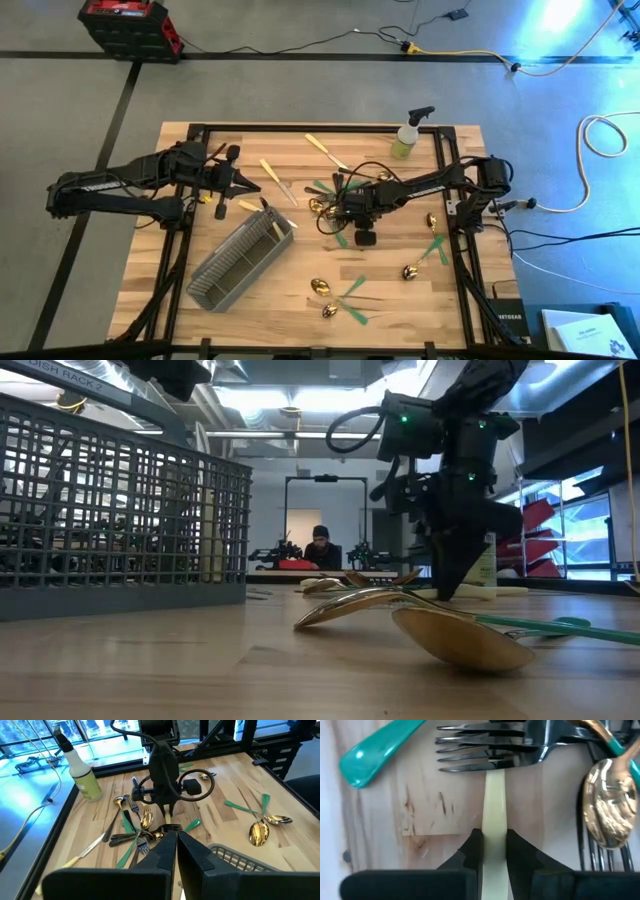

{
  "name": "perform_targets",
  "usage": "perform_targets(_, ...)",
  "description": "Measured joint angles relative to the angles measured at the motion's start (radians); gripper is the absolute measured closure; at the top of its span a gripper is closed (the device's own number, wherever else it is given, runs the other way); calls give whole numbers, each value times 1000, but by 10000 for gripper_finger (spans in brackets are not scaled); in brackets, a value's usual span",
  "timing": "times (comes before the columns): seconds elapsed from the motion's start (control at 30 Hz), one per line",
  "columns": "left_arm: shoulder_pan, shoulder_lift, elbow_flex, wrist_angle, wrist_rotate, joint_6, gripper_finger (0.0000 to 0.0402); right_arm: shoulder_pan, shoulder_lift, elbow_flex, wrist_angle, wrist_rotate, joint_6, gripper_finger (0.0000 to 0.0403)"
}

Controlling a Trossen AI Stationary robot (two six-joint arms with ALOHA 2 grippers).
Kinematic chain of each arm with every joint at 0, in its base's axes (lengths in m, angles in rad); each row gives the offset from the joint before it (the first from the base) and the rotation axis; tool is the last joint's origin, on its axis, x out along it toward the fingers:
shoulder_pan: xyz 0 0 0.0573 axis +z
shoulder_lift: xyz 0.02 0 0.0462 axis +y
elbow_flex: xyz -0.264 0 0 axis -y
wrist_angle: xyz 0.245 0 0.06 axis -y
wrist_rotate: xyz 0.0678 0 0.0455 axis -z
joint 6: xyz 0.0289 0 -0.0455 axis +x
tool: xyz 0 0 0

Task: Sort silverware
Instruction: Put the table knife into the silverware tray

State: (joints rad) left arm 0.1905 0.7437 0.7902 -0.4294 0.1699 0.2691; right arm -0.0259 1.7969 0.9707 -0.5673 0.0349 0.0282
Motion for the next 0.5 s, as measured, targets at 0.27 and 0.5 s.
perform_targets(0.27,0,0,0,0,0,-8,402,0,-6,-2,-8,10,53,366)
perform_targets(0.5,0,0,0,-1,0,-11,402,-1,-88,-11,-150,41,119,366)
